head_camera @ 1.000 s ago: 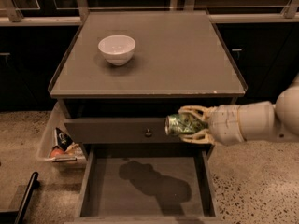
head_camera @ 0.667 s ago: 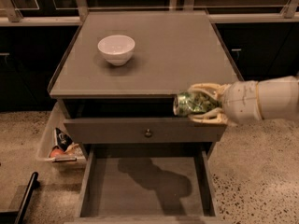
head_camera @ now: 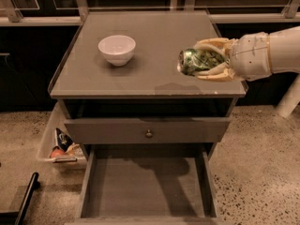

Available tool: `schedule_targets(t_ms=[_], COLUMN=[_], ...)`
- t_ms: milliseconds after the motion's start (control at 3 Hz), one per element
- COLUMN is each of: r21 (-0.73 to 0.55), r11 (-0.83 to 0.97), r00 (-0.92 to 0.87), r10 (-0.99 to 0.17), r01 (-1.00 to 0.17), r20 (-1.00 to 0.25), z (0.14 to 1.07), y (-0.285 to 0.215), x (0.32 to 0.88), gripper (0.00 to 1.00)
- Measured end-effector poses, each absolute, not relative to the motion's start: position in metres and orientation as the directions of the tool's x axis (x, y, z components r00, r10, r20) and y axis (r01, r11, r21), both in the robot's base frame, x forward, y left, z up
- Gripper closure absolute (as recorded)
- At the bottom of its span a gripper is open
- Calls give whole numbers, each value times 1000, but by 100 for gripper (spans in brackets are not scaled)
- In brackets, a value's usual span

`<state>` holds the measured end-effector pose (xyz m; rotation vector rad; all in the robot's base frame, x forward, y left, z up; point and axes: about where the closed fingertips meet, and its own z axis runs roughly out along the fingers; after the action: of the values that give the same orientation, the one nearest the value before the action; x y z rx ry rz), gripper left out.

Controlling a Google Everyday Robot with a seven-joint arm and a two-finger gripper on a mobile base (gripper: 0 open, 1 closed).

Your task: Pick green can from middle drawer and place on counter

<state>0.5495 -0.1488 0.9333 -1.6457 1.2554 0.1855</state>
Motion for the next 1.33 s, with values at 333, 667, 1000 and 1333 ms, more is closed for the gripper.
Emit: schedule_targets(t_ms=[333, 667, 1000, 1333], r21=[-599, -589, -534, -438], r11=[53, 88, 113, 157], r00=[458, 461, 418, 299], r10=[-592, -535, -498, -528], r01=[-799, -803, -838, -885], r20=[-663, -708, -760, -795], z=[931, 936, 926, 899], y=[-142, -132, -126, -135], x=[583, 629, 654, 665], gripper=[100, 100, 100, 100])
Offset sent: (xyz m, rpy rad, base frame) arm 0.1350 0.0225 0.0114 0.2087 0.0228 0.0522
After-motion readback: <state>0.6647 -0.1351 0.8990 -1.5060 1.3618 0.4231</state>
